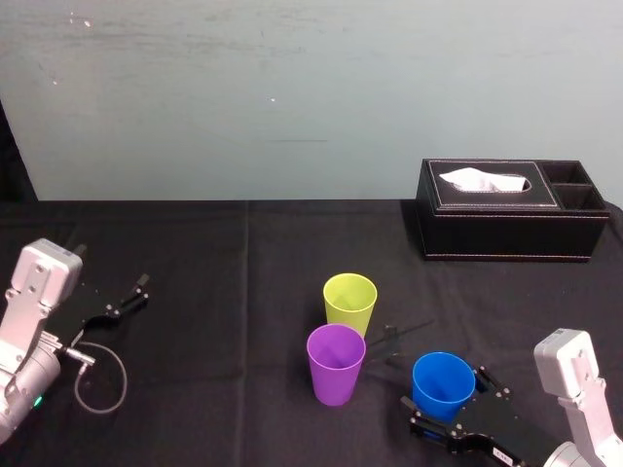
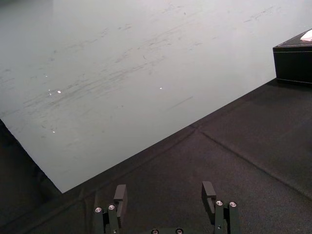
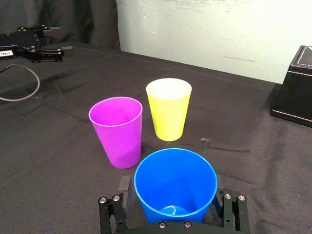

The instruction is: Stack the three plastic cups sequentially using one hand.

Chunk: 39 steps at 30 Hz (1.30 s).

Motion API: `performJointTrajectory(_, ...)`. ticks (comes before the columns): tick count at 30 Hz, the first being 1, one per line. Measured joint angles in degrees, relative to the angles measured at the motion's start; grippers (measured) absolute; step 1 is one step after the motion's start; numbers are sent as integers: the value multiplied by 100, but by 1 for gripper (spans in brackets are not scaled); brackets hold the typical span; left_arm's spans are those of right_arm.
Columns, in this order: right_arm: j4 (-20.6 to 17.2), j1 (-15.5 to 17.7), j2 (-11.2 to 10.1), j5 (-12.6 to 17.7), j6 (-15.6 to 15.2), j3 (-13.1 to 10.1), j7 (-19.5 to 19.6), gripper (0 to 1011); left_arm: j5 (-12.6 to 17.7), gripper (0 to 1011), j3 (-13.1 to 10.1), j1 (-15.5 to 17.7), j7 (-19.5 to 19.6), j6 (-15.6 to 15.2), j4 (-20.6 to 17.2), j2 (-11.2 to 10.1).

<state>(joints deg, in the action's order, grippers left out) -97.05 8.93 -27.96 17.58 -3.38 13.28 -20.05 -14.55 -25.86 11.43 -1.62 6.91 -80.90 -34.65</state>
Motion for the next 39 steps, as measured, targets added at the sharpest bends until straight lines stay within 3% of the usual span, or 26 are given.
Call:
performJointTrajectory(8, -4, 0, -2, 1, 3, 3, 5, 1003, 0, 1000, 0, 0, 0, 0, 0, 0)
performJointTrajectory(20, -4, 0, -8, 5, 6, 8, 7, 772, 0, 1000, 0, 0, 0, 0, 0, 0)
performJointTrajectory(28, -25, 5, -9, 11, -4, -2, 8, 735, 0, 1000, 0, 0, 0, 0, 0, 0)
performJointTrajectory(39, -456, -149, -18, 173, -503, -178, 97, 735, 0, 1000, 0, 0, 0, 0, 0, 0)
